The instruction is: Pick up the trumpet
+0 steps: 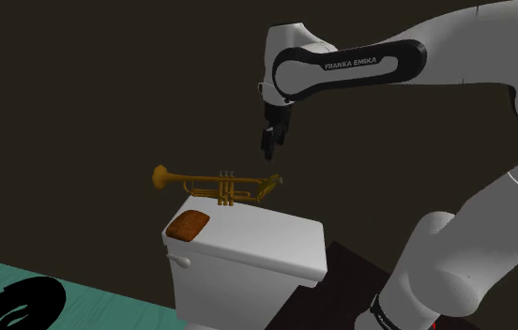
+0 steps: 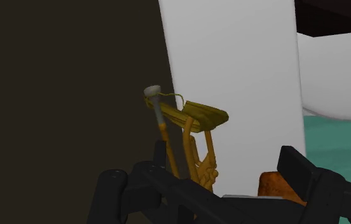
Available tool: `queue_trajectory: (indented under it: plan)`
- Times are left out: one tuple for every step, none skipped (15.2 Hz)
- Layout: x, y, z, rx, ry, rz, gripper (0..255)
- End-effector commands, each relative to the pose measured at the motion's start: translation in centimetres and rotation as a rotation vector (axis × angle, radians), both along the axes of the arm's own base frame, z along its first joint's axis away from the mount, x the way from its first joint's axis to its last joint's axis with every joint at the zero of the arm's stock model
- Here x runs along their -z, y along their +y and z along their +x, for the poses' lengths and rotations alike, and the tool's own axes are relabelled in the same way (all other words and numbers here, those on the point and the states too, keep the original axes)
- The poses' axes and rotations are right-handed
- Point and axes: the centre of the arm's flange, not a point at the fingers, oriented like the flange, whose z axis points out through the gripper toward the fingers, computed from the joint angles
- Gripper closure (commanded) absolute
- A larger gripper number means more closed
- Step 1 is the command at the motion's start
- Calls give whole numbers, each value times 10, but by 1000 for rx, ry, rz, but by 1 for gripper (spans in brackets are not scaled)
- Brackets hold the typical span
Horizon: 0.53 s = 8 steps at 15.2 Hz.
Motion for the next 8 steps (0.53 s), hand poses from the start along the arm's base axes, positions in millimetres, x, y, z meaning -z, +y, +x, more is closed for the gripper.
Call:
queue_trajectory:
  plan:
    - [14,7,23,-39,11,-15,0]
    - [21,10,34,-58,17,-23,0]
    - [28,13,46,-77,23,-30,0]
    - [35,16,57,-95,28,-38,0]
    - [42,20,69,-114,34,-46,0]
    - [49,24,80,-133,39,-53,0]
    - [56,27,91,-152,45,-61,0]
    - [63,31,102,-171,51,-69,0]
